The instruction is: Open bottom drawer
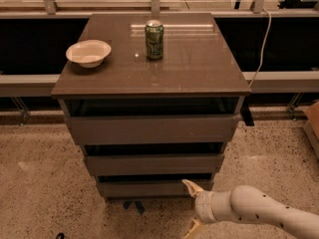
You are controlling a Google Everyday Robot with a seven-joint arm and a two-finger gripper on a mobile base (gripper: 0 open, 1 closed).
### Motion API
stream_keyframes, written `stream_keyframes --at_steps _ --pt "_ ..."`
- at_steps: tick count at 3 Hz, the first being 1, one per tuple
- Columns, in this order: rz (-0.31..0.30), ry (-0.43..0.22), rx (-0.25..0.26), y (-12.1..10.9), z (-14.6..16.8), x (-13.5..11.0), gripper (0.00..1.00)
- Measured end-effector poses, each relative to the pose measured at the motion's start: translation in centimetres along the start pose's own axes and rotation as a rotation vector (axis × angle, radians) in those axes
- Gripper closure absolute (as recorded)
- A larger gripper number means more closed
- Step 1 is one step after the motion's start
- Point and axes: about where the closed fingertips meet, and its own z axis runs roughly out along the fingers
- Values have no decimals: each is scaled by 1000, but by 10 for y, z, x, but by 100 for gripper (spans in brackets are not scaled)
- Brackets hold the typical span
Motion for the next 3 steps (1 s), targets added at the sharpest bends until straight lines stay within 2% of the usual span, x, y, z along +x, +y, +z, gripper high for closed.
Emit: stream_keyframes --at_steps 1,2,3 --pt "10 -19 -14 4 27 11 0" --pt "-3 26 -43 13 76 39 0" --pt "-6 70 -73 15 110 70 0"
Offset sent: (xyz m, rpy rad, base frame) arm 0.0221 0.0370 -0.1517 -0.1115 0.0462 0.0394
